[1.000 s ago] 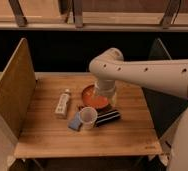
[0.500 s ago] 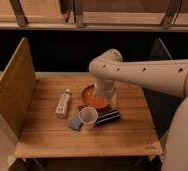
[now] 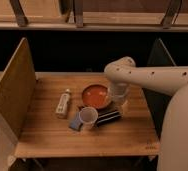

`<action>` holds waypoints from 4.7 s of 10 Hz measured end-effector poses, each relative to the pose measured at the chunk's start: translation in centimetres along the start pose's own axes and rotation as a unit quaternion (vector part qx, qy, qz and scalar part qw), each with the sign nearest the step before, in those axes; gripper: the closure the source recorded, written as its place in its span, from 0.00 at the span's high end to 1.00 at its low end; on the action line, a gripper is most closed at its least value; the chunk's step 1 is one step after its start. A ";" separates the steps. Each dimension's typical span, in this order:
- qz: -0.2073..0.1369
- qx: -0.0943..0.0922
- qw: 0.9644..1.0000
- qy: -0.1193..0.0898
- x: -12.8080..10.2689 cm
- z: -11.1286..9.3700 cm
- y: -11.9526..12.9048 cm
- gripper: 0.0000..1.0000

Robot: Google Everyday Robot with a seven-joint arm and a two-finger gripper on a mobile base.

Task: Place the eraser on the white sponge

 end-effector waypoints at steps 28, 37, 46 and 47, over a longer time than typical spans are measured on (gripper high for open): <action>0.001 -0.015 0.998 0.060 -2.7 10.4 3.9 0.65; 0.022 -0.024 0.996 0.085 -3.6 11.0 2.8 0.16; 0.098 -0.036 0.994 -0.024 -8.9 1.6 -1.8 0.00; 0.096 -0.032 0.995 -0.025 -8.9 1.5 -1.7 0.00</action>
